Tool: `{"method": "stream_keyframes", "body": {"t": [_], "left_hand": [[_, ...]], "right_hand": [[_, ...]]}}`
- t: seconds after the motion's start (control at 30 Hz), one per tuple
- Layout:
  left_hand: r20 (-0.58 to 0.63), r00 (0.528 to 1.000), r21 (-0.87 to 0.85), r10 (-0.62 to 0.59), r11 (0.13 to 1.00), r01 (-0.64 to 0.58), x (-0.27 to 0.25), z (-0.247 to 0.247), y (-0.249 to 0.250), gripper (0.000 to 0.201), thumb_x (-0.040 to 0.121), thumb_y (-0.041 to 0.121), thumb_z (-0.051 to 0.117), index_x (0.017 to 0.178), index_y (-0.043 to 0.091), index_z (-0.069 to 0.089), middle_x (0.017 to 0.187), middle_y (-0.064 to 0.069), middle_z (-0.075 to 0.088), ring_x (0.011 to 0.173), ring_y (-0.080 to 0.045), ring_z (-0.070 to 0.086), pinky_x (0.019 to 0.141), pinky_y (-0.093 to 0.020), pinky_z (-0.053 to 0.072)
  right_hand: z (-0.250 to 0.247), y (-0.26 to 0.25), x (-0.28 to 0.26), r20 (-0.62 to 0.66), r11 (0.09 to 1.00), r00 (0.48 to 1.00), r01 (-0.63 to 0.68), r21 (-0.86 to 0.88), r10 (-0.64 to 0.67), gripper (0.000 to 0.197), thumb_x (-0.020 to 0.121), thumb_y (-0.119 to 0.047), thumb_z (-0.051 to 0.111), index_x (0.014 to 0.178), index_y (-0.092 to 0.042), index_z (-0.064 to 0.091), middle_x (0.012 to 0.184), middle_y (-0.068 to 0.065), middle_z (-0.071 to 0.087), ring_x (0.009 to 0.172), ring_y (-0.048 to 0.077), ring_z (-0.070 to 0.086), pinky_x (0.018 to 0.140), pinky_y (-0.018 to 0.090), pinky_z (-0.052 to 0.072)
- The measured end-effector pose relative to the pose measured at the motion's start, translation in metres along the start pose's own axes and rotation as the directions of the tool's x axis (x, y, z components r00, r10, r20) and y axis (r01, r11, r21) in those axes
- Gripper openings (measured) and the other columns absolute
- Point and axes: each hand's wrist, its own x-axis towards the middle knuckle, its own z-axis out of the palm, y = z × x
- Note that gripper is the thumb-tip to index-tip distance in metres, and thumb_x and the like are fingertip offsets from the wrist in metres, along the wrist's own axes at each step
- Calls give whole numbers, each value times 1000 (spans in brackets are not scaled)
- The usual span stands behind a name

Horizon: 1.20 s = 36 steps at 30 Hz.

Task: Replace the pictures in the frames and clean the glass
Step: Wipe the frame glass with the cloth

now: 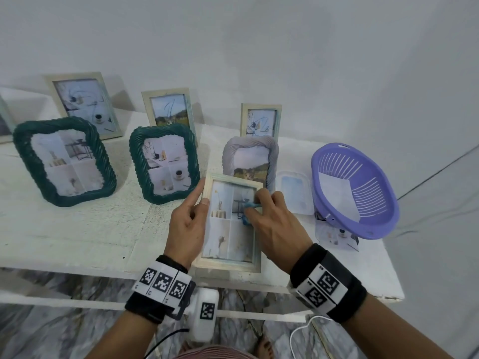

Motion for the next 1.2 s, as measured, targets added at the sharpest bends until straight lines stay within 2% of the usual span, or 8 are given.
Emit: {"method": "stream_keyframes", "body": {"t": [0.07, 0.2, 0.43, 0.63, 0.8, 0.97, 1.1, 1.2], "left_hand": [[-19, 1000, -17, -5, 1000, 4, 3, -1, 0, 43, 104, 23, 47, 142, 41, 46, 98, 3, 42, 86, -13, 42, 80, -32, 38], [-54, 999, -17, 0, 1000, -1, 6, -3, 3, 43, 104, 20, 47, 144, 36, 46, 89, 19, 33, 77, -1, 37, 72, -19, 34], [0, 1000, -13, -10, 1000, 10, 2, -4, 4, 44, 103, 20, 48, 144, 38, 47, 91, 20, 51, 91, -11, 42, 85, -33, 41], [11, 1000, -34, -14, 999, 14, -5, 0, 3, 43, 103, 24, 47, 143, 41, 46, 95, 4, 39, 85, -14, 39, 74, -30, 36], [-29, 999, -68, -27, 997, 25, -3, -3, 4, 43, 103, 19, 47, 142, 39, 46, 93, 4, 42, 85, -15, 43, 76, -33, 40], [-70, 997, -16, -20, 1000, 19, -8, -4, 2, 45, 104, 18, 45, 145, 34, 43, 68, -1, 28, 53, -7, 26, 52, -17, 29], [-94, 995, -83, -17, 997, 9, -6, 0, 1, 44, 104, 19, 45, 147, 31, 43, 83, 12, 40, 72, -8, 40, 70, -21, 38], [-102, 995, -106, -20, 994, 9, -5, -4, 3, 44, 104, 14, 45, 145, 29, 44, 79, 27, 51, 71, 8, 43, 73, -7, 39]], "right_hand": [[1, -7, -7, -11, 994, 1000, -6, 113, 7, 23, 71, 1, 64, 92, -8, 66, 104, 15, 53, 83, 30, 50, 66, 35, 52], [2, -26, -25, 59, 924, 983, 140, 355, -171, 26, 79, -5, 66, 103, -13, 69, 108, 11, 51, 89, 24, 49, 72, 27, 48], [-1, 2, -8, 52, 966, 980, 181, 185, -194, 25, 83, -6, 49, 97, -14, 67, 106, 12, 52, 87, 27, 47, 65, 40, 51], [2, 7, 18, -106, 979, 994, 34, 199, -13, 32, 75, 5, 66, 102, -11, 67, 101, 15, 54, 83, 31, 50, 64, 40, 52], [5, -20, -4, -34, 882, 987, 158, 444, -159, 27, 87, 2, 54, 105, -11, 69, 99, 13, 56, 82, 28, 52, 68, 34, 49], [7, -17, -23, 57, 903, 966, 215, 372, -253, 24, 85, -5, 66, 106, -15, 69, 102, 10, 56, 84, 26, 51, 66, 37, 52], [2, -4, -16, -40, 938, 989, 149, 312, -143, 22, 84, -5, 67, 104, -14, 69, 100, 10, 55, 81, 24, 51, 64, 35, 52], [-5, 25, -6, -193, 884, 977, 9, 467, 92, 23, 91, -19, 56, 108, -13, 70, 97, 8, 54, 79, 22, 53, 70, 19, 43]]}}
